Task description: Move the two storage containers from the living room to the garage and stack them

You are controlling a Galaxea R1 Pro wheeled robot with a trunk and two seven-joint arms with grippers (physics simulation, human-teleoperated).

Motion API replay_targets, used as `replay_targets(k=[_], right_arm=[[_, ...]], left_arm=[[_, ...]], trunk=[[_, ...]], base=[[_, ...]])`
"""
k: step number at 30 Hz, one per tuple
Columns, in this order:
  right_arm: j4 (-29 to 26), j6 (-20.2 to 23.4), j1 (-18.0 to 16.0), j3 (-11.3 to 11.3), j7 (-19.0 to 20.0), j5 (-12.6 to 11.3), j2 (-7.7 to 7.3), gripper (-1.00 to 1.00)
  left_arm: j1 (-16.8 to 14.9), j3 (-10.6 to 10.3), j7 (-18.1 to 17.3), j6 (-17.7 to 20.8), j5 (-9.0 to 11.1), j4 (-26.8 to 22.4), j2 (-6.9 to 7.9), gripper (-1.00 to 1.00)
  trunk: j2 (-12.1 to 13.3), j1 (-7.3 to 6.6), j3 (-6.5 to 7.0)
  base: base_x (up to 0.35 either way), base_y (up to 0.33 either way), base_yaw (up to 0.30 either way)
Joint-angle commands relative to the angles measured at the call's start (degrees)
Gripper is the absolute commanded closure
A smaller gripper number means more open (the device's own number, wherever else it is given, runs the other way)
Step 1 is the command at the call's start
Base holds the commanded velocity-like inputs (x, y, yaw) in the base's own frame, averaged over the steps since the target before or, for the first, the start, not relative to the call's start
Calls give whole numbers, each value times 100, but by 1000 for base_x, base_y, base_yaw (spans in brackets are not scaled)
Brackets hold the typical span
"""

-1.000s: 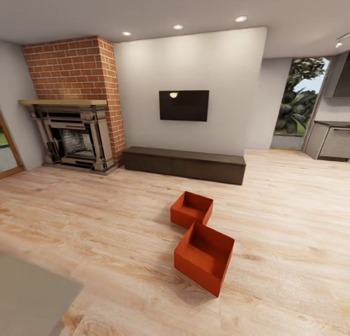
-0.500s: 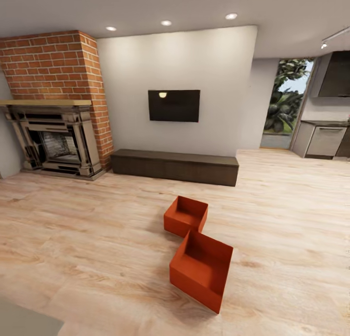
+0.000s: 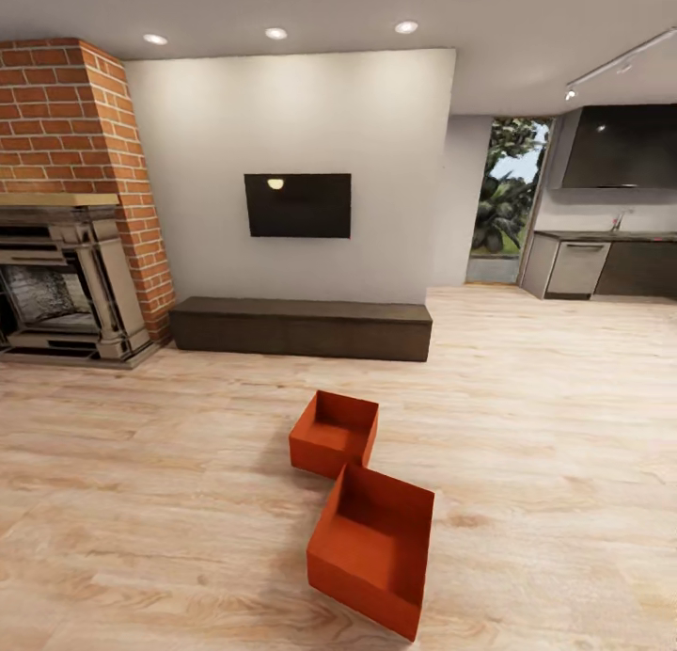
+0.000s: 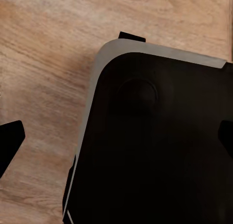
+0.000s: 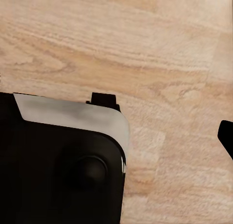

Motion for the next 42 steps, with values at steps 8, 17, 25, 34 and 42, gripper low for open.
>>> replay_targets(k=[8,17,25,34,42], right_arm=[[10,-22,-5,48,-7,-37,2,-100],[10,-22,-5,48,-7,-43,2,-100],[10,-22,-5,48,-7,-46,2,-100],[10,-22,-5,48,-7,-46,2,-100],[10,-22,-5,41,-5,-53,2,-100]], left_arm=[[-1,4,6,-9,14,-1,0,-100],[-1,4,6,-11,14,-1,0,-100],[-1,4,5,-12,14,-1,0,-100],[-1,4,6,-13,14,-1,0,-100],[-1,4,3,-17,8,-1,0,-100]], trunk=[[-3,3,-6],[-3,3,-6],[-3,3,-6],[-3,3,-6],[-3,3,-6]], base=[[319,115,-244],[319,118,-244],[320,128,-244],[319,137,-244],[281,118,-243]])
